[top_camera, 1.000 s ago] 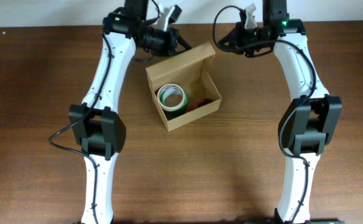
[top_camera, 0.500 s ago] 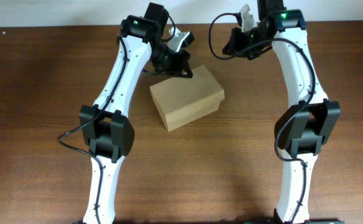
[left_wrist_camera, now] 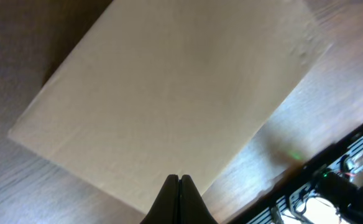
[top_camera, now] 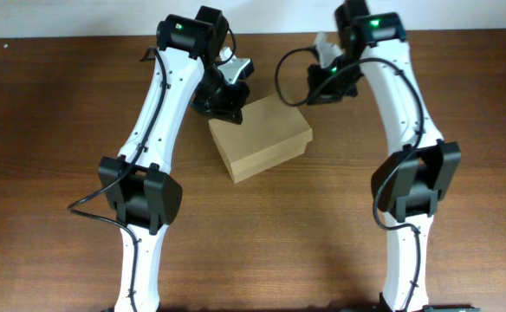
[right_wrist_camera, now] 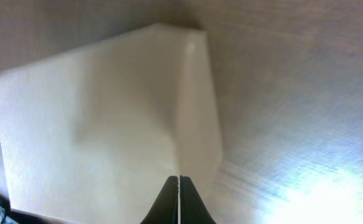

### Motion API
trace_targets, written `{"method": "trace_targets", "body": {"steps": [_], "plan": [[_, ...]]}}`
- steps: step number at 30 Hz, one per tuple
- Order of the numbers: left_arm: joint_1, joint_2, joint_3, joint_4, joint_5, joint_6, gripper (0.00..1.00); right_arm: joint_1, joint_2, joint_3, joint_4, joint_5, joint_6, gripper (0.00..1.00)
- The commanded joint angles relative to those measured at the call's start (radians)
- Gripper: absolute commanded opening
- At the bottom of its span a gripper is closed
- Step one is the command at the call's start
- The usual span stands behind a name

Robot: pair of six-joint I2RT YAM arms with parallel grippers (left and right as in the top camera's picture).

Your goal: Pack container

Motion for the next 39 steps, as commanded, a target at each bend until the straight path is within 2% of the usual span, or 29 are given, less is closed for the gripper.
{"method": "trace_targets", "body": {"steps": [1,13,22,27,39], "plan": [[-0.024,-0.032,0.010,-0.007,-0.050,0.023,0.02,0.047,-0.062,0.020,-0.055,0.069,-0.023,0.04],[-0.089,-0.034,0.010,-0.007,-0.169,0.016,0.02,0.057,-0.097,0.020,-0.175,0.114,-0.041,0.04],[-0.092,-0.034,0.010,-0.007,-0.351,-0.013,0.02,0.057,-0.102,0.020,-0.180,0.114,-0.041,0.04],[-0.088,-0.034,0.000,-0.007,-0.371,-0.015,0.02,0.057,-0.101,0.020,-0.180,0.114,-0.041,0.04],[-0.065,-0.034,-0.251,0.066,-0.383,-0.011,0.02,0.062,-0.101,-0.028,-0.120,0.114,-0.040,0.04]]}}
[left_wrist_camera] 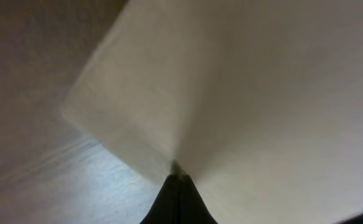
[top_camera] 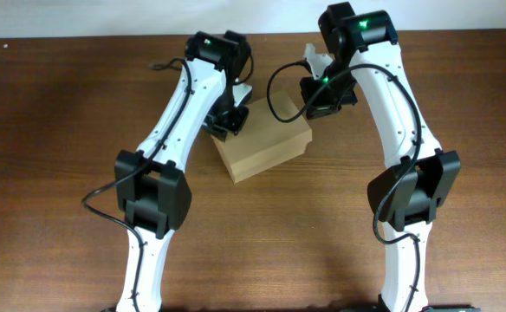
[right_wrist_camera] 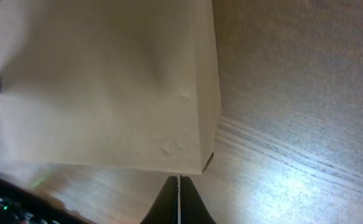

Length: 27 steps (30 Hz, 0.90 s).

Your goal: Pack container

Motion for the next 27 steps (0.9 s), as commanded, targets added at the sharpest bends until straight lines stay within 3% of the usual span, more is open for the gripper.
{"method": "trace_targets", "body": {"steps": [1,12,27], "plan": [[0.006,-0.026,-0.071,0.028,-0.011,-0.006,0.02,0.006,-0.033,-0.040,0.022,0.012,-0.013,0.04],[0.006,-0.026,-0.148,0.093,0.000,-0.006,0.02,0.025,-0.024,-0.258,0.146,0.005,-0.010,0.04],[0.008,-0.030,-0.140,0.125,0.003,-0.007,0.02,0.022,-0.040,-0.280,0.224,0.008,-0.010,0.04]]}}
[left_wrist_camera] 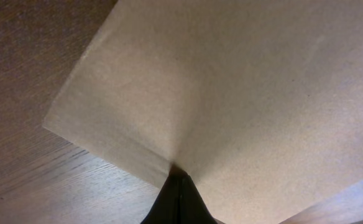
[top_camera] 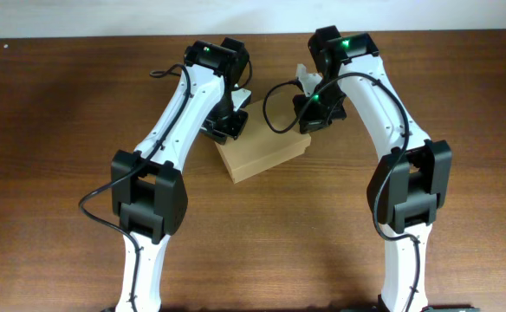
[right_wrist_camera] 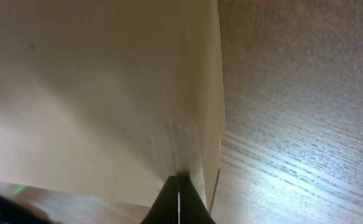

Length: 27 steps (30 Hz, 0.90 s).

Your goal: Pack container

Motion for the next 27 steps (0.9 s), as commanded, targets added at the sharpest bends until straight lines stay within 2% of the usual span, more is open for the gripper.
{"method": "trace_targets", "body": {"steps": [1,6,15,19,27], "plan": [[0.009,0.013,-0.021,0.034,-0.003,-0.007,0.02,0.006,-0.038,-0.003,0.039,0.013,-0.007,0.04],[0.039,-0.015,0.040,0.043,-0.003,-0.007,0.02,-0.017,-0.090,0.115,0.057,0.014,-0.007,0.04],[0.159,-0.023,0.290,0.047,-0.002,-0.007,0.02,-0.116,-0.114,0.362,-0.013,0.118,0.027,0.04],[0.207,-0.023,0.349,0.034,-0.002,-0.007,0.02,-0.157,-0.107,0.348,-0.087,0.132,0.026,0.04],[0.232,-0.023,0.352,0.014,-0.002,-0.007,0.02,-0.165,-0.106,0.254,-0.109,0.175,0.026,0.04]]}}
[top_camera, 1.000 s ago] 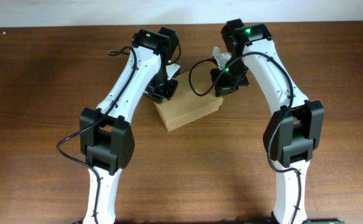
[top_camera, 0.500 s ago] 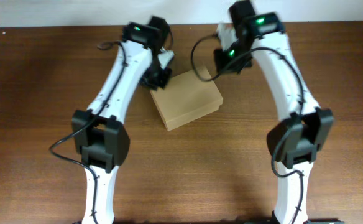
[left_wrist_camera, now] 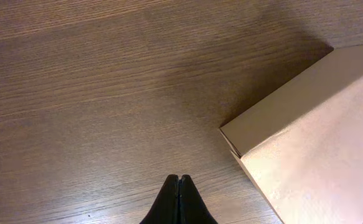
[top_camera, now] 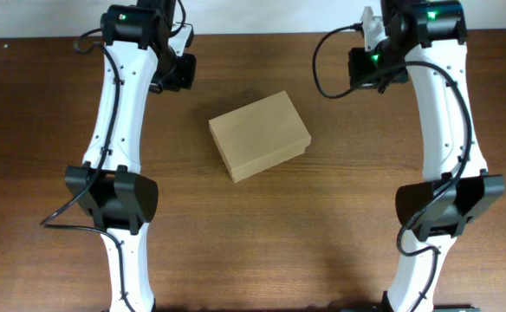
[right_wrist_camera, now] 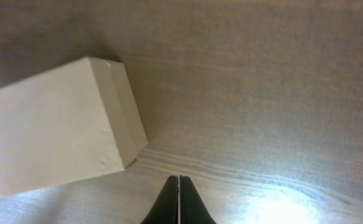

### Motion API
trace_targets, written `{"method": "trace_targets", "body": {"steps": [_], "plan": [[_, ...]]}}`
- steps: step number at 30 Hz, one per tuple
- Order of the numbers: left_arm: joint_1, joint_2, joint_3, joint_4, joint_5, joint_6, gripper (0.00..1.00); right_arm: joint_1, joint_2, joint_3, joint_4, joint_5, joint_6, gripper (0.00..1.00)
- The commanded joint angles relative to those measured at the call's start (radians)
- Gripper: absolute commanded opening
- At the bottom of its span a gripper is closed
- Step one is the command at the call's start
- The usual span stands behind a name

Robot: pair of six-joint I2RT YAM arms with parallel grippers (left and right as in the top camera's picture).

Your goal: Pack container

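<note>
A closed tan cardboard box (top_camera: 259, 136) lies lid-on in the middle of the wooden table, turned slightly askew. The left wrist view shows one corner of this box (left_wrist_camera: 306, 130); the right wrist view shows the box (right_wrist_camera: 57, 124) whole, at the left. My left gripper (left_wrist_camera: 178, 178) is shut and empty, raised over bare wood to the box's far left. My right gripper (right_wrist_camera: 179, 179) is likewise shut with nothing in it, raised over bare wood to the box's far right. Neither touches the box.
The brown wooden table (top_camera: 54, 173) runs to a pale wall edge at the back. Black cables hang from both arms, the left arm (top_camera: 114, 104) and the right arm (top_camera: 448, 113) standing either side of the box.
Both grippers were pressed on the box's lid, at its far corners. Now both have drawn back and up, left arm to the far left, right arm to the far right. The box stays put.
Both shut grippers hovered over the box's far edge. Then their tips came down onto the lid at the left and right far corners and stayed there. Now they are lifted clear to either side, and the box rests closed in the same spot.
</note>
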Motion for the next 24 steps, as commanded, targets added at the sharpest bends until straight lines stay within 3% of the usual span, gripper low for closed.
{"method": "trace_targets", "body": {"steps": [1,10,13,24], "plan": [[0.000,-0.020,0.010,-0.022,-0.002,-0.007,0.02,0.003,0.010,-0.089,-0.007,0.030,0.008,0.04],[0.000,-0.014,-0.068,-0.172,0.015,-0.007,0.02,0.008,0.010,-0.288,0.030,0.026,0.008,0.04],[-0.007,-0.015,-0.134,-0.172,0.098,-0.006,0.02,0.015,0.010,-0.315,0.043,0.026,0.007,0.04],[-0.119,-0.014,-0.371,-0.029,0.103,-0.007,0.02,0.023,0.010,-0.328,0.056,0.026,0.008,0.04]]}}
